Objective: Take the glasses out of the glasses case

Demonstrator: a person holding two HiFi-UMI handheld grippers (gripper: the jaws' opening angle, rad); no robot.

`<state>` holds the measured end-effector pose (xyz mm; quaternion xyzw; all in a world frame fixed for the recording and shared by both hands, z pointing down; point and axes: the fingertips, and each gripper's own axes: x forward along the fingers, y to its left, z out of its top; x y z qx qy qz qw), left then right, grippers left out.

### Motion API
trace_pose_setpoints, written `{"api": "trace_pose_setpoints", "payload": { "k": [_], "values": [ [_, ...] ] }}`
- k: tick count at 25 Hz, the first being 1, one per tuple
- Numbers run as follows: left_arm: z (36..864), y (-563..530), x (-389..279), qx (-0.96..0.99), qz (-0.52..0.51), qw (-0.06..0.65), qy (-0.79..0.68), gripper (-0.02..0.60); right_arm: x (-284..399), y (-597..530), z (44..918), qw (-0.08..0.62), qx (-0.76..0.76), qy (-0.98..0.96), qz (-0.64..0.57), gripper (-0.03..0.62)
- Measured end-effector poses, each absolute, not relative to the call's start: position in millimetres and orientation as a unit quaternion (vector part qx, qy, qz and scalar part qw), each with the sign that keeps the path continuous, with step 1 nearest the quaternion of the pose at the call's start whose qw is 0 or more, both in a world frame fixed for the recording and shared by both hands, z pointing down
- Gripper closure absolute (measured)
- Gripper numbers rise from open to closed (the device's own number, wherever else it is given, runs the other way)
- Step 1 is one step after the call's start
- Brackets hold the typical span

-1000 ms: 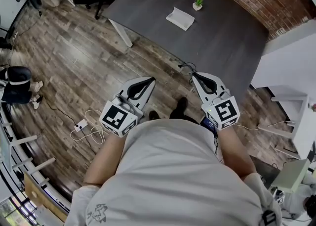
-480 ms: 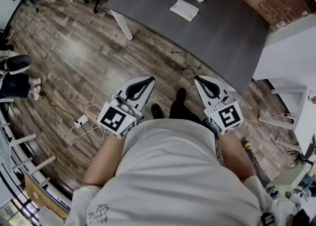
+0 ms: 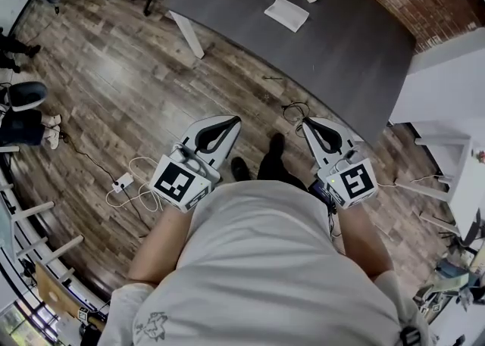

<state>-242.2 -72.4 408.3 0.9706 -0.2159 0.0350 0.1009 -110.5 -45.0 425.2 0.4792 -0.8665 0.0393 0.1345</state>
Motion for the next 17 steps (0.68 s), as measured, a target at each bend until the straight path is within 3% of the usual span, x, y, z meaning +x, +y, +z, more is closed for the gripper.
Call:
{"api": "trace_pose_setpoints", "payload": {
  "k": [17],
  "values": [
    [409.2, -74.5, -237.4, 0.971, 0.036, 0.102, -0.212, 0.571, -105.4, -49.1, 426.0, 0.132, 0.483, -0.864, 0.041, 0.58]
  ]
}}
